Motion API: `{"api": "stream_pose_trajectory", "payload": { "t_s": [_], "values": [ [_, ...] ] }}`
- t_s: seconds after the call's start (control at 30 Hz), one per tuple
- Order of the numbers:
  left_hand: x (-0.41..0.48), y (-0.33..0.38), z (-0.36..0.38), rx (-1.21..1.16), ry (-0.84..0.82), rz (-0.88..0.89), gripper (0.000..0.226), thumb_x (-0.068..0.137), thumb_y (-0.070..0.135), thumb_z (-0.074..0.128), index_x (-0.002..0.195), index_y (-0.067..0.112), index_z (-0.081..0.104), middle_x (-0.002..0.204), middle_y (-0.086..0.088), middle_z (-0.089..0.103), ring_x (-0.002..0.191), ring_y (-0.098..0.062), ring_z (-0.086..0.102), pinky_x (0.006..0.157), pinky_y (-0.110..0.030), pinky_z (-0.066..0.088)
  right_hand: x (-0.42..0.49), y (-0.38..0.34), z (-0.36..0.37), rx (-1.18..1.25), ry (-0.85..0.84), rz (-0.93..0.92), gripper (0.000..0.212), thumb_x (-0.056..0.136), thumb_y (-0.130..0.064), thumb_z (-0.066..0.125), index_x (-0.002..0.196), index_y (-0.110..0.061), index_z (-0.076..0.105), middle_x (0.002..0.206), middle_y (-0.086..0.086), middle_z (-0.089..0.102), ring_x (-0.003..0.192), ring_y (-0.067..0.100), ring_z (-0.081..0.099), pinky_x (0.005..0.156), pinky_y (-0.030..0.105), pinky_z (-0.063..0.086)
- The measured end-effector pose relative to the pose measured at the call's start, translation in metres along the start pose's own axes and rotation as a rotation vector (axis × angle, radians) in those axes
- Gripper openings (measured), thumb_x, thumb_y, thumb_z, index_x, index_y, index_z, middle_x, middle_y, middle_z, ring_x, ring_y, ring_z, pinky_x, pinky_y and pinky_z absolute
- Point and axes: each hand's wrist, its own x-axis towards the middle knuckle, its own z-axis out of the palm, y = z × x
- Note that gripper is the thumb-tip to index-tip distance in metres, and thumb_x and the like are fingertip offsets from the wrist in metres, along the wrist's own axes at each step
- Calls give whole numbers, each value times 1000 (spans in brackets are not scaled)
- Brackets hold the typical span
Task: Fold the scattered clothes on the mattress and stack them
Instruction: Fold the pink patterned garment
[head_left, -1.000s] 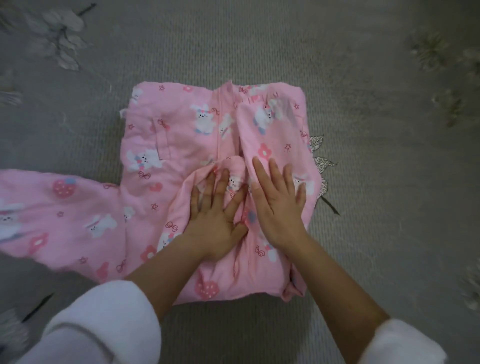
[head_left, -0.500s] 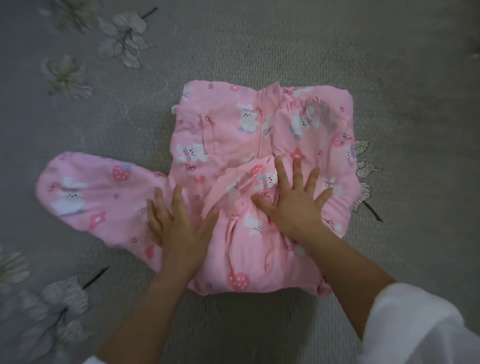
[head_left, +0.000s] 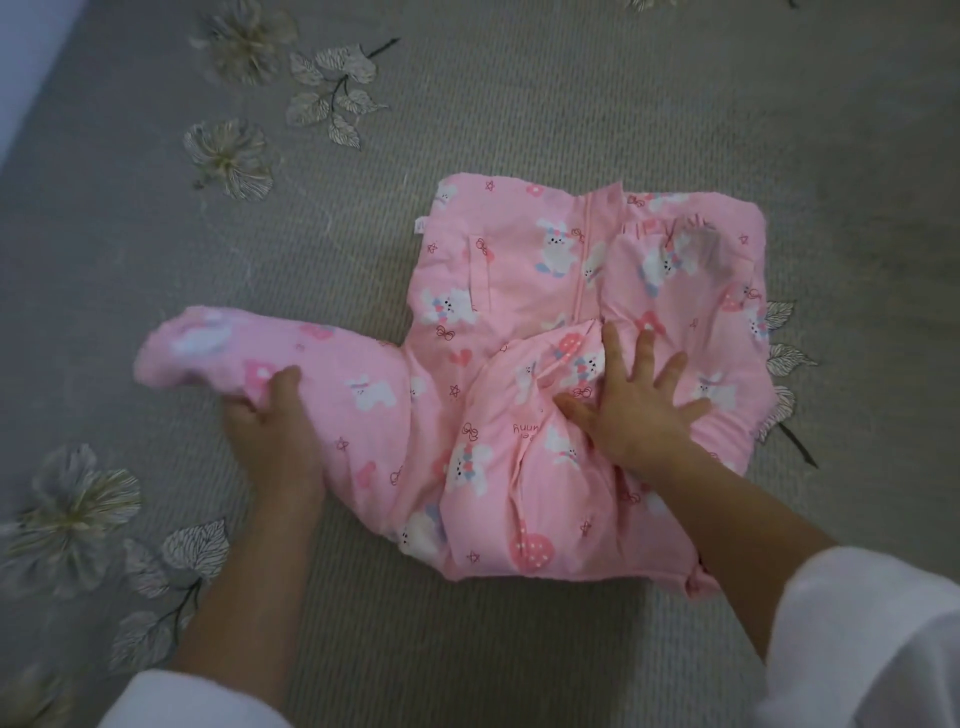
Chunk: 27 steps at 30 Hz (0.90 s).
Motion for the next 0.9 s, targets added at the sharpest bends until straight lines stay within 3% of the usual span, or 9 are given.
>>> {"api": "stream_pose_trajectory", "payload": {
  "t_s": [0.07, 0.13, 0.2, 0.27, 0.37, 0.53, 0.6, 0.77, 0.9],
  "values": [
    [-5, 5, 8, 226, -122, 381, 43, 86, 30, 52, 117, 0, 56, 116, -17, 57, 107, -29, 57, 90, -26, 43, 0, -1, -1, -5, -5, 3, 92, 85, -73, 38, 145, -40, -23, 157, 1, -25, 143, 42, -17, 104, 76, 6],
    [-15, 6, 22, 370, -353, 673, 55, 90, 32, 45, 130, -5, 48, 133, -27, 44, 125, -38, 43, 105, -26, 29, 0, -1, -1, -11, -6, 3, 92, 85, -73, 38, 145, -39, -23, 157, 1, -25, 143, 42, -16, 104, 76, 7],
    [-29, 8, 40, 497, -580, 820, 66, 90, 41, 36, 149, 15, 23, 154, -19, 22, 142, -34, 20, 116, -33, 15, -1, -1, -1, -7, -6, 1, 92, 85, -73, 38, 145, -39, -23, 157, 1, -24, 143, 42, -16, 104, 76, 6],
    [-42, 4, 61, 687, -814, 918, 66, 90, 51, 25, 148, 40, -5, 160, -6, 0, 147, -26, -5, 119, -42, 2, -1, -1, -1, -1, 1, -1, 92, 85, -73, 38, 146, -39, -22, 158, 1, -23, 143, 42, -16, 104, 76, 6],
    [-55, -16, 82, 1058, -1032, 932, 63, 91, 64, 19, 141, 52, -16, 157, 5, -24, 142, -20, -27, 115, -46, -16, -2, 0, -1, 14, 20, -10, 91, 85, -72, 39, 147, -39, -20, 158, 1, -22, 143, 42, -15, 103, 75, 6],
    [-53, -27, 102, 1141, -987, 1160, 66, 86, 60, -1, 149, 41, -8, 158, 10, -19, 144, -19, -23, 112, -45, -17, -3, 5, 4, 48, 59, -37, 91, 85, -72, 38, 146, -40, -20, 158, 1, -22, 143, 40, -19, 104, 74, 1],
    [-50, -30, 113, 1190, -993, 1169, 69, 83, 54, -5, 150, 36, -7, 158, 9, -16, 145, -19, -20, 113, -46, -15, -2, 5, 5, 58, 63, -41, 90, 85, -73, 38, 146, -40, -20, 158, 1, -23, 143, 40, -21, 104, 74, -1],
    [-53, -37, 125, 1284, -959, 1097, 60, 99, 39, 23, 150, 34, -8, 159, 9, -15, 145, -20, -18, 114, -47, -14, 0, 5, 9, 39, 67, -51, 87, 87, -72, 33, 146, -39, -20, 157, 0, -25, 142, 40, -23, 104, 74, -1],
    [-56, -18, 129, 1262, -1117, 939, 62, 99, 43, 27, 150, 36, -7, 159, 9, -17, 145, -18, -21, 116, -49, -10, -3, 12, -7, 219, -2, -116, 90, 84, -70, 46, 147, -45, -13, 159, -5, -20, 144, 34, -20, 107, 71, -4]
  ]
}}
